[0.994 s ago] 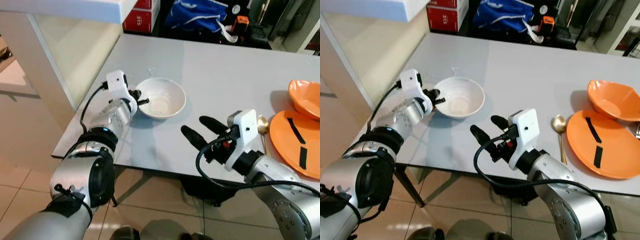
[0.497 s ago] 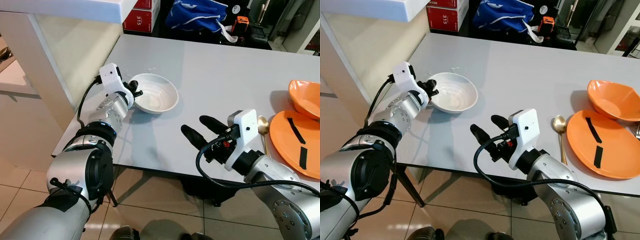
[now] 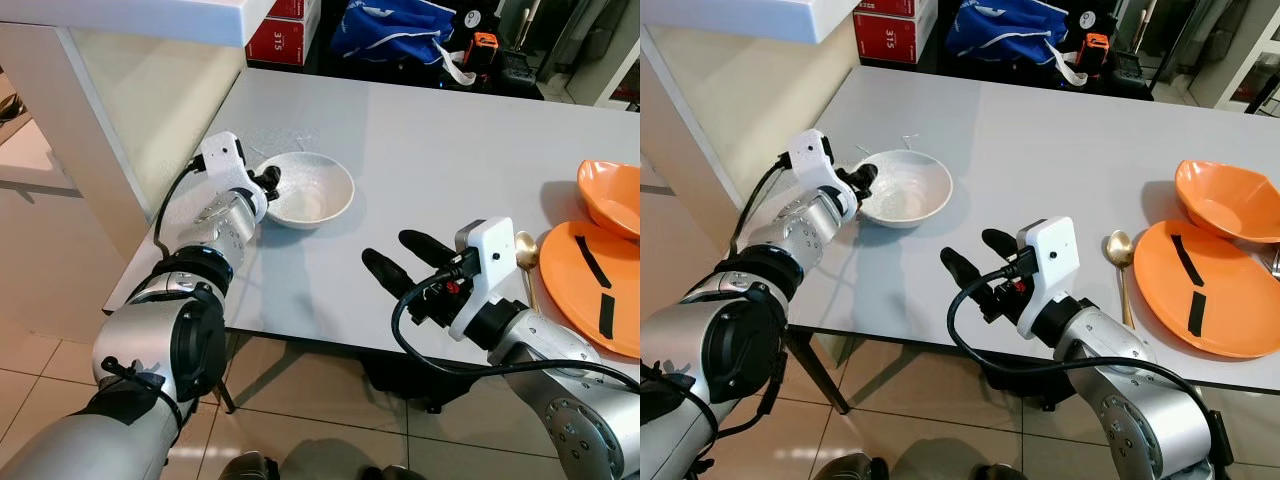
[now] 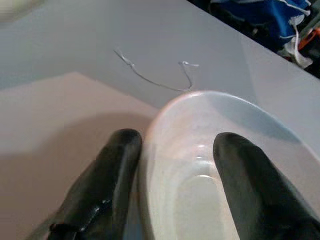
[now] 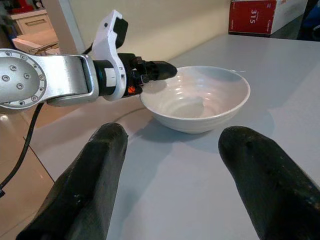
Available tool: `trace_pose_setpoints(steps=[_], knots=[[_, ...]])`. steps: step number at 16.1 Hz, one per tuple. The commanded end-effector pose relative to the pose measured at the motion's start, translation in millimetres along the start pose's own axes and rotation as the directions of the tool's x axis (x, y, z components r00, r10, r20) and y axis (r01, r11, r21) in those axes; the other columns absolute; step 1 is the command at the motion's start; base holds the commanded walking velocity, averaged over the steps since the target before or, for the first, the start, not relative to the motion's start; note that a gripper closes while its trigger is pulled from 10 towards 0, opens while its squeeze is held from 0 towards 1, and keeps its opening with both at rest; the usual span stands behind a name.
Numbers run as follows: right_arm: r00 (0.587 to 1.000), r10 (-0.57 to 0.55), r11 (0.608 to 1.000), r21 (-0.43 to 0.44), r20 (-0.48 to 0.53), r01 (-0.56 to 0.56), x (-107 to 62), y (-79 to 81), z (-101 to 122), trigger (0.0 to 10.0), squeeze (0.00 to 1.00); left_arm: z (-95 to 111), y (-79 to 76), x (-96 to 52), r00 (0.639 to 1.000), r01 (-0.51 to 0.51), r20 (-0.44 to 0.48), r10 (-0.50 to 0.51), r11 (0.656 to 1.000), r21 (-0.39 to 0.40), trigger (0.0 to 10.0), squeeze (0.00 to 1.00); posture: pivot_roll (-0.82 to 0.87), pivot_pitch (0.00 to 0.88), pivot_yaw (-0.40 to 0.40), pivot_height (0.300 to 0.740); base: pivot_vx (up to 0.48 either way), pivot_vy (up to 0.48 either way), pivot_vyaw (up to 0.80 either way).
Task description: Setting the table
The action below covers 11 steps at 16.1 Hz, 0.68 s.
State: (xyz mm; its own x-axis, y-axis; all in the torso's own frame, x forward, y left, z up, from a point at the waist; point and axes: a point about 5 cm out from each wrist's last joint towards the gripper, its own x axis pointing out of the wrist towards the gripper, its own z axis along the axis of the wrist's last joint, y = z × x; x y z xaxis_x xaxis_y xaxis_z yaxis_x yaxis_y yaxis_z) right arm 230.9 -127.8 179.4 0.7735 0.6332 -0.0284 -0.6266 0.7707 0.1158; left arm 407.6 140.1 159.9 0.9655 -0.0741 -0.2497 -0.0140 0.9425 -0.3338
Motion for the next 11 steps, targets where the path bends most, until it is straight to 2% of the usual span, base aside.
trace_pose_setpoints(steps=[1,3,4,5,6,8,9,10,11], knots=[[1.000,-0.005,1.000,0.001,0.002,0.005,-0.3,-1.8,2.6,10.0,0.00,-4.3,5.0,-0.7,1.000,-0.022,-0.008,0.022,0.999,0.048,10.0,1.00,-0.05,0.052,-0.027,0.740,0.000,0.000,0.00],[1.000,-0.008,1.000,-0.005,-0.001,0.007,0.4,-2.2,1.9,10.0,0.00,-3.8,6.1,-1.0,0.999,-0.034,0.011,0.033,0.991,0.132,10.0,1.00,-0.05,0.047,-0.027,0.740,0.000,0.000,0.00],[1.000,-0.010,1.000,-0.008,0.001,0.010,1.2,-2.4,1.9,10.0,0.00,-3.7,5.2,-1.0,0.999,-0.033,0.020,0.030,0.988,0.152,10.0,0.43,-0.05,0.047,-0.025,0.740,0.000,0.000,0.00],[1.000,-0.013,1.000,-0.008,0.004,0.013,2.0,-2.9,2.2,10.0,0.00,-1.4,2.7,-1.0,0.999,-0.021,0.051,0.012,0.986,0.165,10.0,0.00,-0.04,0.045,-0.025,0.740,0.000,0.000,0.00],[1.000,-0.018,1.000,-0.009,0.008,0.018,2.5,-3.5,2.4,10.0,0.00,3.0,-1.8,-1.5,0.994,-0.005,0.113,-0.013,0.988,0.156,10.0,0.00,-0.04,0.043,-0.023,0.740,0.000,0.000,0.00],[1.000,-0.022,1.000,-0.012,0.009,0.022,2.7,-3.8,2.6,10.0,0.00,8.9,-4.1,-3.0,0.982,-0.009,0.188,-0.029,0.980,0.200,10.0,0.00,-0.05,0.040,-0.016,0.740,0.000,0.000,0.00],[0.999,-0.031,0.999,-0.018,0.014,0.031,1.3,-4.2,3.1,10.0,0.00,13.2,-4.5,-5.2,0.969,-0.005,0.239,-0.059,0.966,0.257,10.0,0.00,-0.05,0.038,-0.012,0.740,0.000,0.000,0.00],[0.998,-0.059,0.998,-0.024,0.026,0.059,-0.7,-5.1,3.7,10.0,0.00,12.1,-1.4,-8.2,0.962,0.022,0.252,-0.102,0.953,0.302,10.0,0.00,-0.05,0.036,0.000,0.740,0.000,0.000,0.00],[0.993,-0.110,0.993,-0.025,0.044,0.112,-2.9,-8.1,4.2,10.0,0.00,10.8,2.4,-15.2,0.946,0.029,0.291,-0.146,0.928,0.373,10.0,0.00,-0.05,0.033,0.011,0.740,0.000,0.000,0.00]])
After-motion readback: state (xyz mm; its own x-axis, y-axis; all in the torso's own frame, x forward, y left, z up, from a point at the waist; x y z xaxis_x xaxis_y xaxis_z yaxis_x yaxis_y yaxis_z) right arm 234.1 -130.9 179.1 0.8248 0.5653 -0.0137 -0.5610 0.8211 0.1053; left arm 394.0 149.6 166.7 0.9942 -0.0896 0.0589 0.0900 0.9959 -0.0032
